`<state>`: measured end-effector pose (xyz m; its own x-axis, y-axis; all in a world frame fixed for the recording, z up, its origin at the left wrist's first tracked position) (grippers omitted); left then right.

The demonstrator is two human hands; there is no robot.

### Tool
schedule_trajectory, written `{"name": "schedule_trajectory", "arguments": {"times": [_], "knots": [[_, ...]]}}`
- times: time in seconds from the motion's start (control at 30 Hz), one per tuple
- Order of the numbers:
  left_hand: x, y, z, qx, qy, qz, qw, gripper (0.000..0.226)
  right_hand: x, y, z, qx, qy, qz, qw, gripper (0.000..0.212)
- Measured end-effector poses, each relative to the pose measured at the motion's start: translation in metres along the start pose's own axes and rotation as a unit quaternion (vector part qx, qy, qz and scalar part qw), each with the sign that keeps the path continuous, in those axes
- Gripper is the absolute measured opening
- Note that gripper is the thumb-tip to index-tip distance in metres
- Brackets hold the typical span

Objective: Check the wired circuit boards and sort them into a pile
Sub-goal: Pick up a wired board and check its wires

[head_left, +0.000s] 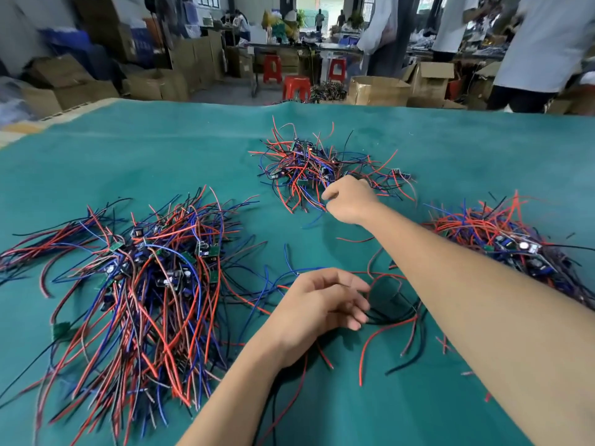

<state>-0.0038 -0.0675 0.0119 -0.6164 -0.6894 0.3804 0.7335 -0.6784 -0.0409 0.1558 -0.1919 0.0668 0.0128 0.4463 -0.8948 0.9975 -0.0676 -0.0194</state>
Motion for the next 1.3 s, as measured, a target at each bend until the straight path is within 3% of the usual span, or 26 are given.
{"name": "schedule_trajectory", "arguments": {"times": [0.1, 0.17, 0.23, 0.37, 0.43, 0.57, 0.67, 0.83, 1.0, 1.2, 1.3], "knots": [[-0.002, 0.002, -0.001, 0.0, -0.028, 0.02, 0.999, 0.021, -0.021, -0.015, 0.0, 0.017, 0.141, 0.106, 0.984, 0.015], [-0.007, 0.003, -0.001, 0.005, -0.1, 0.063, 0.993, 0.021, -0.037, -0.038, 0.001, 0.011, 0.299, 0.136, 0.945, 0.013], [-0.012, 0.005, -0.001, 0.014, -0.195, 0.101, 0.975, 0.02, -0.049, -0.074, 0.002, -0.023, 0.371, 0.16, 0.914, 0.016], [-0.016, 0.005, 0.003, 0.032, -0.265, 0.121, 0.956, 0.031, -0.04, -0.162, -0.005, -0.143, 0.208, 0.181, 0.951, 0.027], [-0.015, 0.004, 0.004, 0.038, -0.255, 0.126, 0.958, 0.035, -0.018, -0.192, -0.009, -0.189, 0.15, 0.145, 0.96, 0.026], [-0.02, 0.002, 0.003, 0.03, -0.186, 0.139, 0.972, 0.029, 0.019, -0.205, -0.015, -0.217, 0.15, 0.015, 0.964, 0.017], [-0.016, 0.001, 0.005, 0.02, -0.165, 0.104, 0.981, 0.027, 0.029, -0.2, -0.011, -0.177, 0.218, -0.043, 0.959, 0.011], [-0.013, 0.002, 0.007, 0.039, -0.192, 0.079, 0.978, 0.036, 0.023, -0.186, 0.021, -0.056, 0.249, 0.036, 0.966, 0.015], [-0.011, 0.0, 0.005, 0.034, -0.174, 0.043, 0.983, 0.042, 0.03, -0.183, 0.027, 0.002, 0.339, 0.03, 0.94, 0.014], [-0.012, 0.0, 0.009, 0.052, -0.195, 0.04, 0.979, 0.059, 0.036, -0.182, 0.024, 0.01, 0.518, -0.043, 0.854, 0.012], [-0.015, 0.0, 0.009, 0.059, -0.182, 0.056, 0.98, 0.051, 0.032, -0.182, 0.022, 0.004, 0.579, -0.012, 0.816, 0.008]]}}
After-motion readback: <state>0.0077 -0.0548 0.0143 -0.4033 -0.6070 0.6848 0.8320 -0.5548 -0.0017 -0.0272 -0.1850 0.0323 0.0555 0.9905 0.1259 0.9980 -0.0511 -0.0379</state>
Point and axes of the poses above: each hand's wrist, its own y-axis towards the middle knuckle, its own x-axis out of the palm, z = x × y, the point moved 5 cm from there along y, towards the middle knuckle, and after that the axes turned 7 degrees about -z, right-handed, at the moved point
